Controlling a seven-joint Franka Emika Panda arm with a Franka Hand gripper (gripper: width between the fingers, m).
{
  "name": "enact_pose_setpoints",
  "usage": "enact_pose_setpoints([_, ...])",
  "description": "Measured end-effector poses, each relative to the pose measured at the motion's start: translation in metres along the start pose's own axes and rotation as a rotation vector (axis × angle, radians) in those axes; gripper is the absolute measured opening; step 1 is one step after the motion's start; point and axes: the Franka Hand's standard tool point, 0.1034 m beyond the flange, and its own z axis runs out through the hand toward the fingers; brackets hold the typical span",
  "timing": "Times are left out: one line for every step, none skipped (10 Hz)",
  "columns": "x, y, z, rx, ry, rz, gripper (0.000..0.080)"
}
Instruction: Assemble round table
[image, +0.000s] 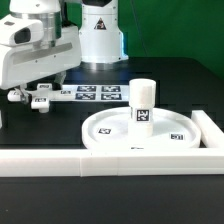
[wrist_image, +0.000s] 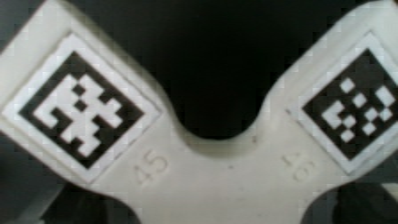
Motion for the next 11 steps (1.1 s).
enact_pose_setpoints([0.0, 0.001, 0.0, -0.002, 0.001, 0.0, 0.0559])
enact_pose_setpoints([0.001, 0.001, -0.001, -0.002, 0.001, 0.0, 0.0559])
enact_pose_setpoints([0.003, 0.001, -0.001, -0.003, 0.002, -0.002, 0.044])
enact_pose_setpoints([0.003, 0.001, -0.001, -0.003, 0.002, -0.003, 0.044])
enact_pose_setpoints([0.004, 0.001, -0.002, -0.003, 0.002, 0.001, 0.044])
enact_pose_setpoints([0.008, 0.0, -0.003, -0.006, 0.004, 0.012, 0.044])
enact_pose_setpoints([0.015, -0.002, -0.006, -0.009, 0.007, 0.02, 0.044])
enact_pose_setpoints([0.024, -0.009, -0.01, 0.002, 0.003, 0.054, 0.044])
enact_pose_setpoints([0.04, -0.02, -0.018, 0.026, -0.006, 0.105, 0.044])
enact_pose_setpoints([0.06, -0.032, -0.029, 0.042, -0.013, 0.148, 0.044])
enact_pose_setpoints([0.082, -0.043, -0.04, 0.043, -0.013, 0.201, 0.044])
